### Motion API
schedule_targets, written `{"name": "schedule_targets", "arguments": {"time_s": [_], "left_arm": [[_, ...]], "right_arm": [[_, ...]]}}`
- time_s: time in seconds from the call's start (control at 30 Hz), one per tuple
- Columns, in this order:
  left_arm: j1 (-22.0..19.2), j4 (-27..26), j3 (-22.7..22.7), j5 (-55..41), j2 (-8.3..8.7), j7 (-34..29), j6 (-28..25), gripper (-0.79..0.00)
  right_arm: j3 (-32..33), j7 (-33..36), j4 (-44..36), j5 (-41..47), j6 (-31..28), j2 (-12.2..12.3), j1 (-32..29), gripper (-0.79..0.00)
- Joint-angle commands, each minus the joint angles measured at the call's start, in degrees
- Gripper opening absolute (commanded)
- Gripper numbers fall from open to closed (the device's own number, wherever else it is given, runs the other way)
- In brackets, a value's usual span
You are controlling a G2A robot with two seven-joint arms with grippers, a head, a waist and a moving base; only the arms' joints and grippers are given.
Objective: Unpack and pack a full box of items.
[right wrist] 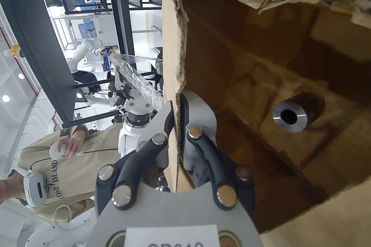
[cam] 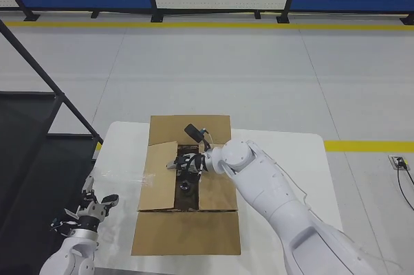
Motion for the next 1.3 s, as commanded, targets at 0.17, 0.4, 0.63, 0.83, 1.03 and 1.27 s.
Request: {"name": "schedule_targets", "arguments": {"time_s": [0.17, 0.4, 0.63, 0.83, 1.03, 1.27], "left_arm": [[0.1, 0.0, -1.0, -2.5, -0.19, 0.5, 1.2, 0.0], [1.4, -2.1, -2.0, -4.0, -0.36, 0.7, 1.4, 0.0], [2.0, -3.1, -1.6, -3.2, -0.52, 0.5, 1.4, 0.0], [2.9, -4.5, -2.4, -2.7, -0.6, 0.8, 0.6, 0.0], [7.5, -10.0, -2.1, 4.2, -0.77, 1.2, -5.6, 0.0], [8.5, -12.8, -2.8, 4.5, -0.98, 2.7, -4.8, 0.0]], "right_arm": [[0.4, 0.1, 0.2, -0.3, -0.2, -0.1, 0.1, -0.785], [0.8, 0.3, 0.4, -0.7, -0.3, -0.2, 0.2, -0.785], [1.4, 0.8, 0.7, -0.9, -0.8, 0.0, 0.5, -0.428], [2.1, 0.4, -0.3, -1.7, -2.1, 0.7, 0.1, -0.04], [2.8, 0.1, -1.5, -2.2, -2.0, 1.2, -0.7, 0.0], [3.4, -0.2, -3.1, -2.8, -2.1, 1.7, -1.3, 0.0]]}}
